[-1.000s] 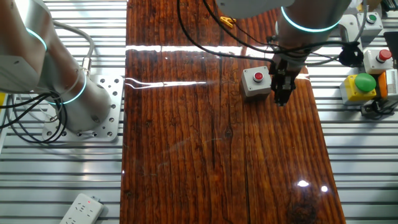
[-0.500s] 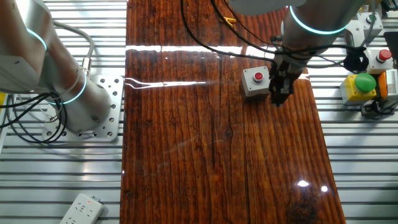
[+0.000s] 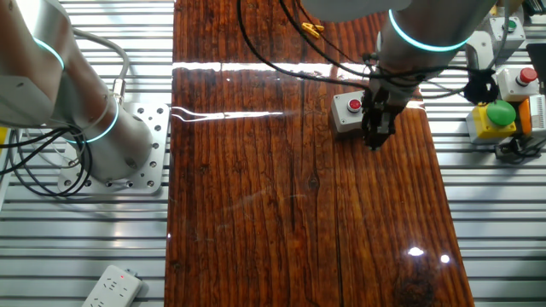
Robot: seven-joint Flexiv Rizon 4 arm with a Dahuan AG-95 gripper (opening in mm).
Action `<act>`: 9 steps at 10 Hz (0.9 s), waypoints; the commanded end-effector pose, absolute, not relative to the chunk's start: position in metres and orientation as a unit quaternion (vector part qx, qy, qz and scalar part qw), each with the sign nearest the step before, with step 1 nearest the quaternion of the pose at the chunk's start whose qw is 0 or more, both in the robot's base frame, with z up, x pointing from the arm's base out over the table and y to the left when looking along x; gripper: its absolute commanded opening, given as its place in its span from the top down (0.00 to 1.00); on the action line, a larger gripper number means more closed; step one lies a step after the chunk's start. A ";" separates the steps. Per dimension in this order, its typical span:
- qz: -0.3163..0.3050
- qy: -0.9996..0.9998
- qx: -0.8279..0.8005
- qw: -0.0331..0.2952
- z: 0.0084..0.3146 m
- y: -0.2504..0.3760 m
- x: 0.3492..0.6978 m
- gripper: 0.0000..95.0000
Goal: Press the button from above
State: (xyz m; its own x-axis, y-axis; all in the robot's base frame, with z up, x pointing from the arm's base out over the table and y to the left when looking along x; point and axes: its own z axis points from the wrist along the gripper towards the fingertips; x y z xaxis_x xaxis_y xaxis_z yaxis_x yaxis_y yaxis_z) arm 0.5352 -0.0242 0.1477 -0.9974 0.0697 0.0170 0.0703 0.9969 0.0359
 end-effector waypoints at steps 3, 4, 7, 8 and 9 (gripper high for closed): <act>-0.029 -0.998 -0.047 0.009 0.147 -0.024 0.534 0.40; -0.033 -0.998 -0.051 0.008 0.147 -0.024 0.535 0.40; -0.050 -0.996 -0.067 0.007 0.140 -0.021 0.539 0.40; -0.055 -0.996 -0.073 0.008 0.140 -0.021 0.540 0.40; -0.063 -0.995 -0.083 0.010 0.142 -0.019 0.542 0.40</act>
State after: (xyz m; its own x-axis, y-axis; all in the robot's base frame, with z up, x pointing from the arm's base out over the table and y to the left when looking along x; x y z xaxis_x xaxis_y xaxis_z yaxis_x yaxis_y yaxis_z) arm 0.5420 -0.0191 0.1418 -0.9865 0.1612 0.0284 0.1635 0.9791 0.1209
